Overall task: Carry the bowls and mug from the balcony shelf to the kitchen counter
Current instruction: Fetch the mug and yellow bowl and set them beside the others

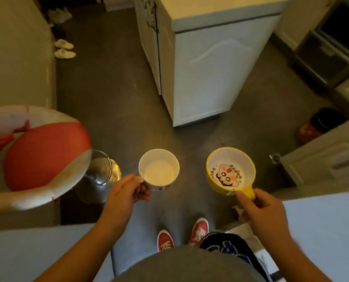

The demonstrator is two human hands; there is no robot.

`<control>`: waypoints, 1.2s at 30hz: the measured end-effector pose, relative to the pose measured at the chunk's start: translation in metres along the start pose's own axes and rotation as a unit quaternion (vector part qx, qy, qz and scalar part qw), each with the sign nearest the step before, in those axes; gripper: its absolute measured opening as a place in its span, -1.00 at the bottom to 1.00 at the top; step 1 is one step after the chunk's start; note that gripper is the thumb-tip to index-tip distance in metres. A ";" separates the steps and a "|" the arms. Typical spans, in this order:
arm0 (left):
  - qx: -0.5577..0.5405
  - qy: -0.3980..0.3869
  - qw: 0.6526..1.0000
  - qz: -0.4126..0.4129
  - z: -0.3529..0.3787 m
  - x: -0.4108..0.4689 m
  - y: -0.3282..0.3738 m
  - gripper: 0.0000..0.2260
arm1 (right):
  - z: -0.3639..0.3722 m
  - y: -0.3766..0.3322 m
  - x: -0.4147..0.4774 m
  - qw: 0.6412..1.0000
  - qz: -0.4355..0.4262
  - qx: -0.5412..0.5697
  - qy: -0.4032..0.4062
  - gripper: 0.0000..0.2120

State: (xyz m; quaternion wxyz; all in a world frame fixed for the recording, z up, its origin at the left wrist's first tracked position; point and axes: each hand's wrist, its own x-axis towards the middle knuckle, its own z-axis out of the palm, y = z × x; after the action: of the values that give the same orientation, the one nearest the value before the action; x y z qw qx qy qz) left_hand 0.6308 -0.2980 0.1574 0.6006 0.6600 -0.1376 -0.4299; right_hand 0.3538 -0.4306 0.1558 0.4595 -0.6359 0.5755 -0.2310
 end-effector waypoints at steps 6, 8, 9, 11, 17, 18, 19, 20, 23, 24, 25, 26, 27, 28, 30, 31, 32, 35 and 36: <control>0.032 -0.098 0.994 0.023 0.072 0.109 0.031 -0.51 | -0.020 0.014 0.047 0.995 0.064 -0.021 0.080 -0.85; 0.050 -0.125 0.990 0.029 0.101 0.142 0.042 -0.55 | -0.028 0.017 0.068 0.992 0.080 -0.014 0.096 -0.86; 0.055 -0.135 0.989 0.031 0.116 0.158 0.048 -0.58 | -0.033 0.017 0.080 0.991 0.086 -0.011 0.101 -0.86; 0.067 -0.145 0.987 0.029 0.143 0.186 0.063 -0.64 | -0.042 0.018 0.105 0.989 0.104 0.001 0.104 -0.84; 0.090 -0.167 0.981 0.038 0.193 0.249 0.097 -0.58 | -0.057 0.003 0.198 0.986 0.119 0.042 0.107 -0.80; 0.090 -0.161 0.982 0.037 0.199 0.258 0.102 -0.54 | -0.059 -0.001 0.215 0.987 0.114 0.041 0.107 -0.79; 0.090 -0.154 0.983 0.033 0.204 0.267 0.106 -0.52 | -0.060 -0.005 0.232 0.987 0.110 0.041 0.109 -0.79; 0.088 -0.147 0.985 0.027 0.209 0.277 0.110 -0.52 | -0.061 -0.009 0.248 0.987 0.108 0.041 0.115 -0.79; 0.085 -0.139 0.987 0.012 0.222 0.313 0.123 -0.54 | -0.062 -0.023 0.299 0.984 0.100 0.049 0.136 -0.78; 0.090 -0.141 0.986 0.012 0.227 0.326 0.125 -0.53 | -0.063 -0.027 0.316 0.984 0.097 0.048 0.139 -0.78; 0.095 -0.143 0.985 0.010 0.233 0.340 0.128 -0.53 | -0.063 -0.030 0.334 0.984 0.097 0.047 0.142 -0.78; 0.098 -0.145 0.985 0.006 0.239 0.355 0.131 -0.53 | -0.064 -0.032 0.351 0.983 0.100 0.047 0.146 -0.78; 0.098 -0.147 0.984 0.002 0.248 0.371 0.134 -0.53 | -0.065 -0.034 0.369 0.982 0.104 0.046 0.152 -0.79; 0.099 -0.152 0.983 -0.002 0.257 0.388 0.137 -0.53 | -0.065 -0.037 0.387 0.981 0.106 0.044 0.158 -0.80; 0.105 -0.166 0.981 -0.006 0.278 0.423 0.145 -0.54 | -0.068 -0.042 0.418 0.979 0.105 0.041 0.168 -0.87; 0.108 -0.176 0.978 -0.005 0.290 0.441 0.150 -0.55 | -0.070 -0.044 0.433 0.978 0.106 0.041 0.176 -0.89; 0.115 -0.188 0.975 -0.005 0.304 0.459 0.156 -0.55 | -0.073 -0.046 0.446 0.975 0.112 0.041 0.186 -0.91; 0.138 -0.231 0.963 -0.006 0.350 0.504 0.175 -0.64 | -0.087 -0.053 0.476 0.963 0.143 0.054 0.223 -0.93; 0.141 -0.248 0.958 -0.007 0.368 0.517 0.181 -0.69 | -0.093 -0.055 0.483 0.959 0.151 0.051 0.235 -0.94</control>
State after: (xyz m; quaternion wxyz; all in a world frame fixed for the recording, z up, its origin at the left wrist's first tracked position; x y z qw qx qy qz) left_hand 0.7280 -0.9510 0.1473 0.4451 0.6120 -0.3367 -0.5603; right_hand 0.4174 -0.9206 0.1327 0.3724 -0.4451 0.7438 -0.3316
